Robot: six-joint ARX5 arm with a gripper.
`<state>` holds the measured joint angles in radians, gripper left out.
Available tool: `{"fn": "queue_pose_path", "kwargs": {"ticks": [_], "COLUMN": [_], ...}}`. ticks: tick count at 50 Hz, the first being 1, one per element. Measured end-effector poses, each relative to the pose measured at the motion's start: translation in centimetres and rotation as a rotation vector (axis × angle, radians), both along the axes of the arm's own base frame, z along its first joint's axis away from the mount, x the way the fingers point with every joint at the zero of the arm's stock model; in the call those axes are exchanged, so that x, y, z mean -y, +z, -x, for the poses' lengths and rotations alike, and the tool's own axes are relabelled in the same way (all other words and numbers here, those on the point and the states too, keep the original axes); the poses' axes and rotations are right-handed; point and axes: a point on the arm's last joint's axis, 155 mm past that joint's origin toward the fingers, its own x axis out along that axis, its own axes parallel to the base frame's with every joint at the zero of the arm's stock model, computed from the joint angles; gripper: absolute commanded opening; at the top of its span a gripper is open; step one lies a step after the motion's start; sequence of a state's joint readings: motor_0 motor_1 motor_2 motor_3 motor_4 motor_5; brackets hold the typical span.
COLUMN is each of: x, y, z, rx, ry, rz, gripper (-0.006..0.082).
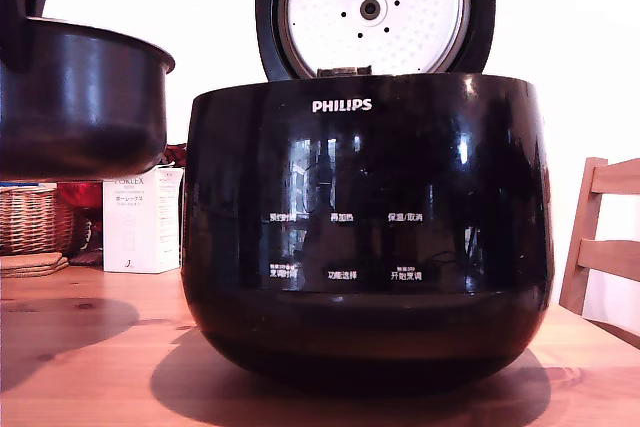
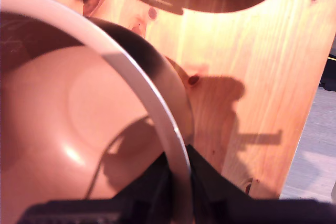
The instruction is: Place the pot you are holding inside the rice cooker
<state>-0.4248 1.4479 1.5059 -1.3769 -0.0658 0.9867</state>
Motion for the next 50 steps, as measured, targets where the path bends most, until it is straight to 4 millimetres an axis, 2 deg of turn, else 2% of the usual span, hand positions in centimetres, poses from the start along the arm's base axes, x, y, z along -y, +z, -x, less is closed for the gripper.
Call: {"fn": "queue_pose_path", "kwargs": {"ticks": [6,19,31,38,50], "x": [-1.3,-1.4,-1.4,-0.4,4.0], "y": [0.2,0.4,2.8,4.3,5.0], "z": [-0.6,-0.5,0.6,2.1,5.0], "rx": [0.037,0.045,0.115,0.144,0.112], "ry": [0.030,0.041,0.078,0.094,-0.052], "rz": [-0.077,-0.071,0.004,0.092,0.197], "gripper": [-0.0022,-0.0022,-0.0022,-0.0022,-0.0022]}}
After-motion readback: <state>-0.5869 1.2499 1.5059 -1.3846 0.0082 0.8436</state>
